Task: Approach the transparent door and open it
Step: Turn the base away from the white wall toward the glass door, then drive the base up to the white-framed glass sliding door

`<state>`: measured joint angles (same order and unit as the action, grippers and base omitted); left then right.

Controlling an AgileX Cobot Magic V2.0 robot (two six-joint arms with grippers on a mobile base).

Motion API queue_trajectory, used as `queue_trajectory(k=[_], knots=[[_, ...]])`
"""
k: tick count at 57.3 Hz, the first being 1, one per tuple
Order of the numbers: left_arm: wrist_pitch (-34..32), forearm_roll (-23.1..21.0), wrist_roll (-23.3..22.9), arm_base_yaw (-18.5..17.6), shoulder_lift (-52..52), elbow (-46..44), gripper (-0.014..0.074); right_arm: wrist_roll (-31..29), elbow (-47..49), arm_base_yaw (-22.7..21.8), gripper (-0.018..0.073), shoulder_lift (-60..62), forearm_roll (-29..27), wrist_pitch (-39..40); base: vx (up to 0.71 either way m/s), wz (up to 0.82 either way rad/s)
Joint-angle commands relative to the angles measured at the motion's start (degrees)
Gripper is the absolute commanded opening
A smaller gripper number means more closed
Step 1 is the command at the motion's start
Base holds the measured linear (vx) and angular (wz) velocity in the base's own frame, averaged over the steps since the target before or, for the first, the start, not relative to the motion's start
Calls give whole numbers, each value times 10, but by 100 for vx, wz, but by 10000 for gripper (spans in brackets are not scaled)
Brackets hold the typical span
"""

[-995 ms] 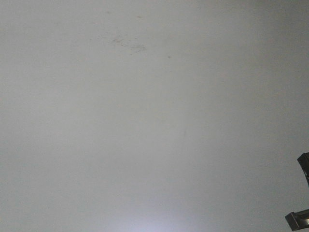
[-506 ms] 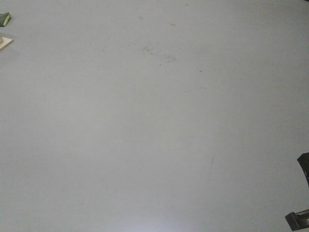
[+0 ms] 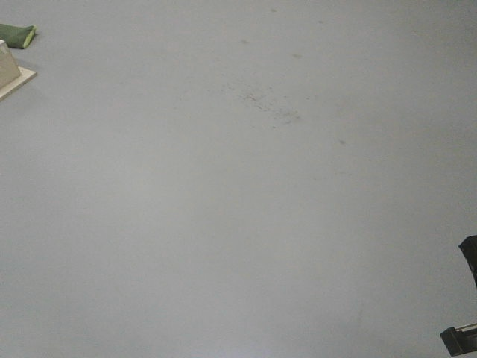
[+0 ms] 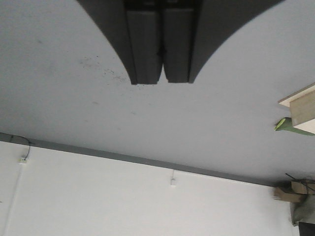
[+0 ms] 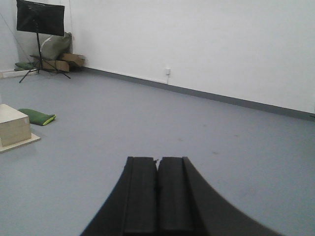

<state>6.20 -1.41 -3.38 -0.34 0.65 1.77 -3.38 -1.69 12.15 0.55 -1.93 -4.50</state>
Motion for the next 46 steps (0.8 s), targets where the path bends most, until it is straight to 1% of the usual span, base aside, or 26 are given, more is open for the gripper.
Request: queue_trajectory(k=[1, 19, 46], knots=[[-51, -4, -5, -3, 8, 5, 3, -5, -3, -3, -4, 9, 0, 48, 49, 23], [-51, -4, -5, -3, 8, 5, 3, -5, -3, -3, -4, 9, 0, 48, 50, 36], [-51, -4, -5, -3, 8, 5, 3, -5, -3, -3, -4, 9, 0, 48, 55, 53]])
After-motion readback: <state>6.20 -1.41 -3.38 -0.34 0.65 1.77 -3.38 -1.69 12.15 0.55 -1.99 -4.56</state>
